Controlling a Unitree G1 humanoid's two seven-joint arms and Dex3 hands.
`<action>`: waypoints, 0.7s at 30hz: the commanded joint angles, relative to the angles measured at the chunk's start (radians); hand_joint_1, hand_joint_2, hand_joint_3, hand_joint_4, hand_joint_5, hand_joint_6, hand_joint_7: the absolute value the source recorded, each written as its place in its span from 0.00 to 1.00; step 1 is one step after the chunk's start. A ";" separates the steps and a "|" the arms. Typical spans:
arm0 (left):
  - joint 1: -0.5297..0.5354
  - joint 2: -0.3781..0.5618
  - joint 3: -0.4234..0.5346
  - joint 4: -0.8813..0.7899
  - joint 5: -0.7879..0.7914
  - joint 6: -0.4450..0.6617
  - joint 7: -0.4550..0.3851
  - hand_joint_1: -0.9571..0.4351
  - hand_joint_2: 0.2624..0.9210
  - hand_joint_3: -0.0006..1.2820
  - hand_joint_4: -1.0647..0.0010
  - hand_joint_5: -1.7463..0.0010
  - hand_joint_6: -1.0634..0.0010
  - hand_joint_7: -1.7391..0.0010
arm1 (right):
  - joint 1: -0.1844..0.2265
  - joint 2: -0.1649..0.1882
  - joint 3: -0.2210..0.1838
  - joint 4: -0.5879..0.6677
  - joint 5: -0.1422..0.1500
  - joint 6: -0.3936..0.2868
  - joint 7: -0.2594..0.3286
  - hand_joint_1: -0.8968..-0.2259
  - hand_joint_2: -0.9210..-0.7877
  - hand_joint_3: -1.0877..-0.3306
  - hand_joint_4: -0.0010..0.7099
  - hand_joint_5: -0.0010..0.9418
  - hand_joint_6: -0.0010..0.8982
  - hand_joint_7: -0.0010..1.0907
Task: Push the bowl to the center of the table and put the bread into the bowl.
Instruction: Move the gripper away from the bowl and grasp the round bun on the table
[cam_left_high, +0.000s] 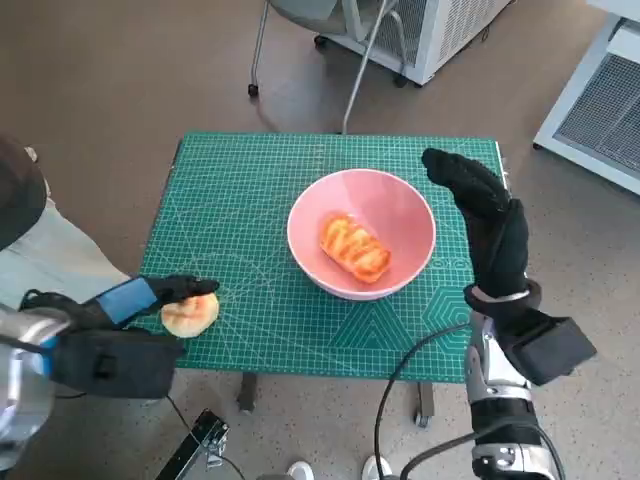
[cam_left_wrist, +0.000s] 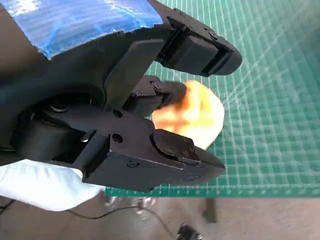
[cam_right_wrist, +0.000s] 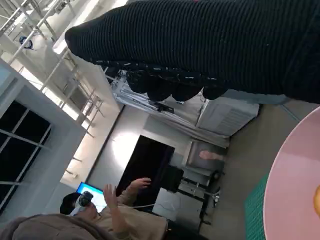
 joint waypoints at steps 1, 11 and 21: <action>-0.017 -0.016 -0.057 0.082 0.052 -0.034 0.018 0.77 0.87 0.01 0.68 0.98 0.50 0.98 | 0.020 0.000 -0.001 -0.008 0.003 0.022 -0.002 0.52 0.00 0.48 0.59 0.01 0.09 0.75; -0.082 -0.006 -0.121 0.225 0.154 -0.167 0.136 0.62 0.96 0.07 0.36 0.88 0.38 0.57 | 0.023 0.002 -0.003 -0.016 -0.001 0.026 -0.008 0.52 0.00 0.48 0.59 0.01 0.09 0.75; -0.138 0.010 -0.078 0.278 0.135 -0.248 0.197 0.69 0.99 0.07 0.42 0.31 0.38 0.34 | 0.020 0.004 -0.006 -0.005 0.003 0.019 -0.007 0.53 0.00 0.48 0.59 0.01 0.09 0.75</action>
